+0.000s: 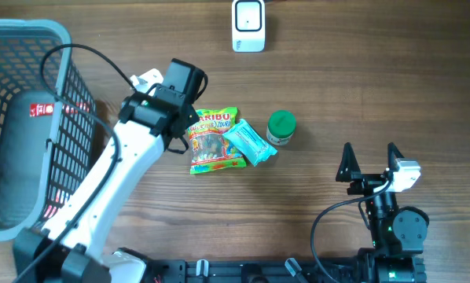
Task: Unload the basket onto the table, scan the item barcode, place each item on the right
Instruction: 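Pick the light-blue wipes pack with left gripper, place beside Haribo bag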
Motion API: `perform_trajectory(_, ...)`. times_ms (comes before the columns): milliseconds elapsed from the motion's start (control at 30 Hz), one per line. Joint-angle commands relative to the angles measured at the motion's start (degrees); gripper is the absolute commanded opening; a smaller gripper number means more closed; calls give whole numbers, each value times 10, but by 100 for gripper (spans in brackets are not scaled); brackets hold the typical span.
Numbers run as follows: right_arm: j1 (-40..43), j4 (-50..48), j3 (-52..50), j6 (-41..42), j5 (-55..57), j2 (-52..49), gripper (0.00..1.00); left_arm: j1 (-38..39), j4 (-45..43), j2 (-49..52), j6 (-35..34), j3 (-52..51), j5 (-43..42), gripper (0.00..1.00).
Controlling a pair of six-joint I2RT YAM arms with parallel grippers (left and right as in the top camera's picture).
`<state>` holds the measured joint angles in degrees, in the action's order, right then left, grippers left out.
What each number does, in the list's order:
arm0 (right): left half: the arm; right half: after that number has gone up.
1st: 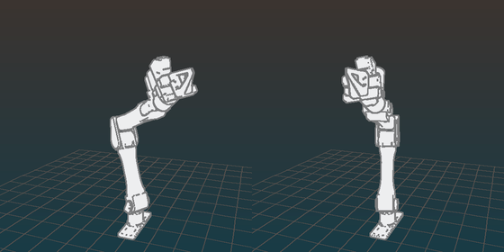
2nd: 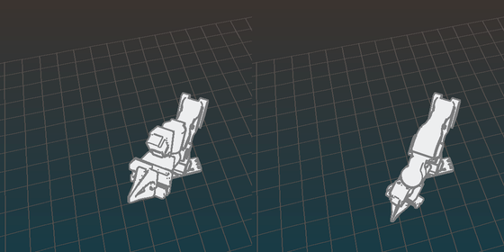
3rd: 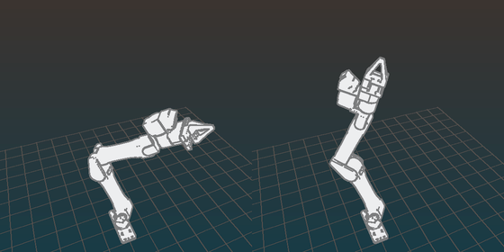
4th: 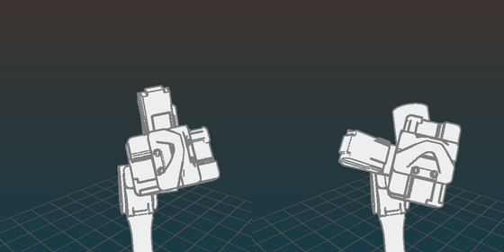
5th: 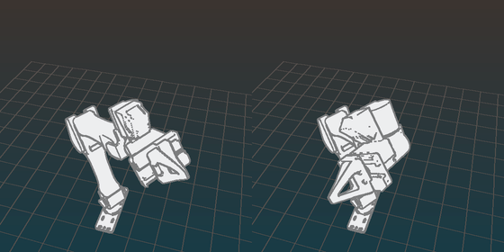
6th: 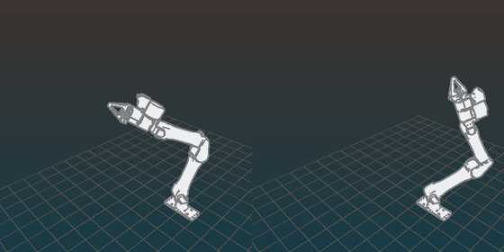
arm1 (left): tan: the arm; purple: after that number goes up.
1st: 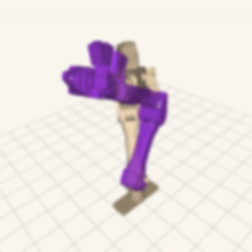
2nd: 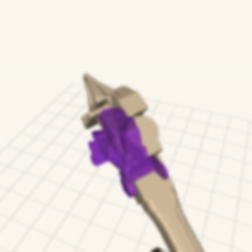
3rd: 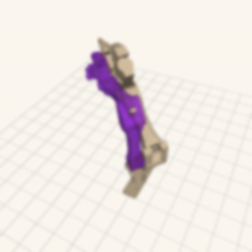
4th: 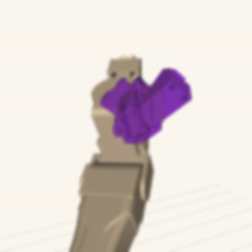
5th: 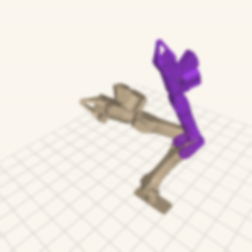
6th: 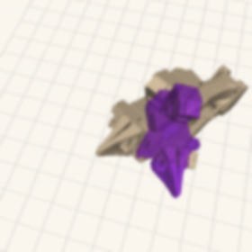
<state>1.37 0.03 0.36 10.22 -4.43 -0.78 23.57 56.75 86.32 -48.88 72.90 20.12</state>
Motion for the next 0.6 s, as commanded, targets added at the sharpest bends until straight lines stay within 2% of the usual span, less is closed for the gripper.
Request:
perform_trajectory(0, -2, -1, -1, 3, 6, 2, 100, 2, -18, 9, -26, -3, 21, 4)
perform_trajectory(100, -2, -1, -1, 3, 6, 2, 100, 2, -48, 8, -27, -4, -53, 5)
perform_trajectory(167, -2, -1, -1, 3, 6, 2, 100, 2, -62, 9, -41, -7, -81, 14)
perform_trajectory(200, -2, -1, -1, 3, 6, 2, 100, 2, -64, 12, -54, -8, -82, 29)
perform_trajectory(233, -2, -1, -1, 3, 6, 2, 100, 3, -66, 17, -78, -8, -94, 57)
perform_trajectory(267, -2, -1, -1, 3, 6, 2, 100, 6, -73, 24, -89, -8, -126, 64)
perform_trajectory(300, -2, -1, -1, 3, 6, 2, 100, 11, -83, 34, -88, -8, -156, 68)
perform_trajectory(367, -2, -1, -1, 3, 6, 2, 100, 37, -108, 76, -88, -8, -198, 93)
perform_trajectory(567, -2, -1, -1, 3, 6, 2, 100, 85, -189, 187, -88, -8, -277, 87)
